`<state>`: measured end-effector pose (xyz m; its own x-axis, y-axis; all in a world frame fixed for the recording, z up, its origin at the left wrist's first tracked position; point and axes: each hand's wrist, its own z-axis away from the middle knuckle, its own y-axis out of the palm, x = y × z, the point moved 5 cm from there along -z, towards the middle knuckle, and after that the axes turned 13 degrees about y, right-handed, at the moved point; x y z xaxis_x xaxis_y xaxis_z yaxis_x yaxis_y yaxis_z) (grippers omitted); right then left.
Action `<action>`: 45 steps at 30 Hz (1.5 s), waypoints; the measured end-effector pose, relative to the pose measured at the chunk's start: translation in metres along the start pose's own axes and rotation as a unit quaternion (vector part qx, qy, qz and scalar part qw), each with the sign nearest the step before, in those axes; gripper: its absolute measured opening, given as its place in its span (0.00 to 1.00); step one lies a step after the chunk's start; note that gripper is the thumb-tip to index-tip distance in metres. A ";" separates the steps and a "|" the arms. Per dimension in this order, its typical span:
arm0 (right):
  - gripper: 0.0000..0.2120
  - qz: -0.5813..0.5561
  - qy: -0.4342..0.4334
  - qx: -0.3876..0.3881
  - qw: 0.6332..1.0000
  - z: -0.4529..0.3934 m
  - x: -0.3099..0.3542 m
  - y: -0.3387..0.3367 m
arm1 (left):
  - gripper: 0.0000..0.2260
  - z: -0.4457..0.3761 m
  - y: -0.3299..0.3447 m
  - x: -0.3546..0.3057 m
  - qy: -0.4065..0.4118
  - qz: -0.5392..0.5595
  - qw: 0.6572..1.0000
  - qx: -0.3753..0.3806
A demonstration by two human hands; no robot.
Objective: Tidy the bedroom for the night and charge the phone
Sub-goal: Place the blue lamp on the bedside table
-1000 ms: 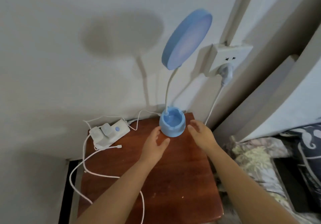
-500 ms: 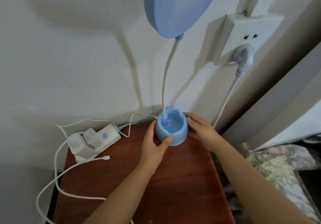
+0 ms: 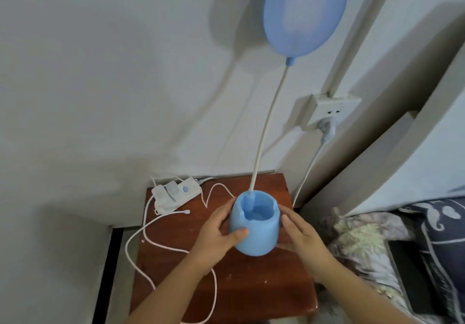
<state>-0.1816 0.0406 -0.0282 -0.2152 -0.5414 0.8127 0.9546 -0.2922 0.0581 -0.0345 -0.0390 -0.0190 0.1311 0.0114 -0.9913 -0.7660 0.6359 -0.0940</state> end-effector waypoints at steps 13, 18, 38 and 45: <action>0.36 0.081 -0.183 0.033 0.979 0.127 0.127 0.038 | 0.27 0.044 -0.032 -0.158 0.130 0.031 0.991 -0.021; 0.34 0.119 -0.212 0.017 0.970 0.146 0.154 0.049 | 0.27 0.050 -0.041 -0.184 0.165 0.021 0.985 -0.040; 0.32 0.154 -0.279 -0.083 0.944 0.148 0.175 0.059 | 0.25 0.049 -0.053 -0.208 0.190 0.008 0.980 -0.061; 0.32 0.156 -0.255 -0.046 0.953 0.150 0.168 0.055 | 0.26 0.048 -0.052 -0.202 0.192 0.003 0.980 -0.054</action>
<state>-0.1347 0.0514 0.1986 0.2276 -0.1658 0.9595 0.9281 -0.2611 -0.2653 0.0092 -0.0378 0.1903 -0.1038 -0.2889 -0.9517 -0.8306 0.5516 -0.0769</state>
